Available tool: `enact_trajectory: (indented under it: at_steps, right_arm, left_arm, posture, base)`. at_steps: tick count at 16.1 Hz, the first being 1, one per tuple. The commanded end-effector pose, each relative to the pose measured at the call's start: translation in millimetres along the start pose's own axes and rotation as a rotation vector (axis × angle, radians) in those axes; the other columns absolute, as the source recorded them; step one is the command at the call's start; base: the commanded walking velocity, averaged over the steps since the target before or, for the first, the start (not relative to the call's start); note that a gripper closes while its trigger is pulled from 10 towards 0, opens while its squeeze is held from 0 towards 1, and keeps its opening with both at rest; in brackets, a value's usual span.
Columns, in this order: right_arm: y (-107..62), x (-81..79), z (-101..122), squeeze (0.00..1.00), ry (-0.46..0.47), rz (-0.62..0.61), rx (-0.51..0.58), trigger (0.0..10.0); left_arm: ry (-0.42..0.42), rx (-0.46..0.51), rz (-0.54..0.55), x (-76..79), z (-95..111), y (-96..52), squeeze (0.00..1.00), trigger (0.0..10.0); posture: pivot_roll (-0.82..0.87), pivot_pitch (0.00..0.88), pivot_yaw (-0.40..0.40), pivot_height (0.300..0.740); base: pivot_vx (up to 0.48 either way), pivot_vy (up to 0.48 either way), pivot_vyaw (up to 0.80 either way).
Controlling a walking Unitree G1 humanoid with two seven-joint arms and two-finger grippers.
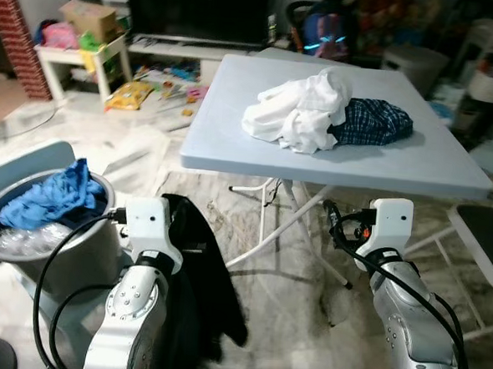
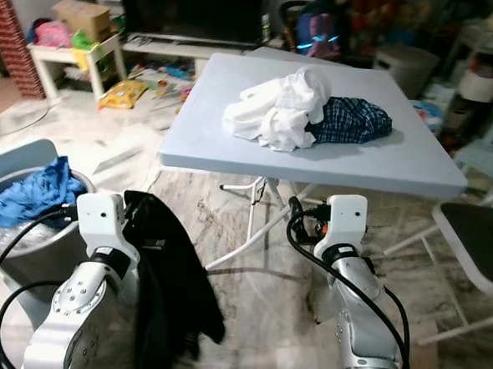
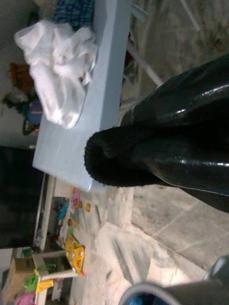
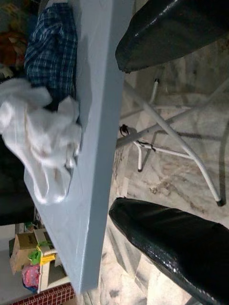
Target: Hang hanger
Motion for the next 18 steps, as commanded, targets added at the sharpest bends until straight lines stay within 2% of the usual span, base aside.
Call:
enact_trajectory:
  at_steps: [1,12,14,15,18]
  right_arm:
    - [3.4,-7.5,6.9,0.0,0.007,0.02,0.02,10.0]
    - [4.7,-7.3,8.6,0.0,0.001,0.022,0.019,10.0]
    - [5.0,-8.0,9.1,0.0,0.001,0.022,0.021,10.0]
    - [5.0,-9.0,9.3,0.0,0.003,0.022,0.023,10.0]
    - [5.3,-9.8,9.4,0.0,0.005,0.022,0.024,10.0]
  left_arm:
    - [-0.013,0.027,0.02,-2.6,6.7,0.1,0.0,10.0]
    - [-0.053,0.039,-0.003,-4.3,12.1,9.3,0.0,10.0]
    - [-0.056,0.064,-0.013,-3.3,15.2,10.0,0.0,10.0]
    - [-0.071,0.076,-0.065,1.8,18.4,8.5,0.0,10.0]
    - [-0.103,0.082,-0.097,5.0,19.5,8.2,0.0,10.0]
  posture:
    - [-0.09,0.016,-0.035,0.74]
    - [-0.1,0.02,-0.036,0.74]
    - [-0.1,0.021,-0.035,0.74]
    - [-0.1,0.021,-0.035,0.74]
    - [-0.1,0.023,-0.031,0.74]
  base:
    - [0.0,0.48,-0.58]
    - [0.0,0.48,-0.8]
    - [0.0,0.0,-0.8]
    - [0.0,0.0,0.0]
    - [0.0,0.0,0.0]
Point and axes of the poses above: a point about 5 cm out from each wrist's last joint towards the gripper, its own y axis pointing out of the wrist towards the gripper, its own z axis along the axis of the wrist's last joint, x = y × z, the point moved 2 cm from there along y, pointing out of the wrist towards the gripper, and after that the axes turned 6 degrees about -y, right-handed, at the moved point
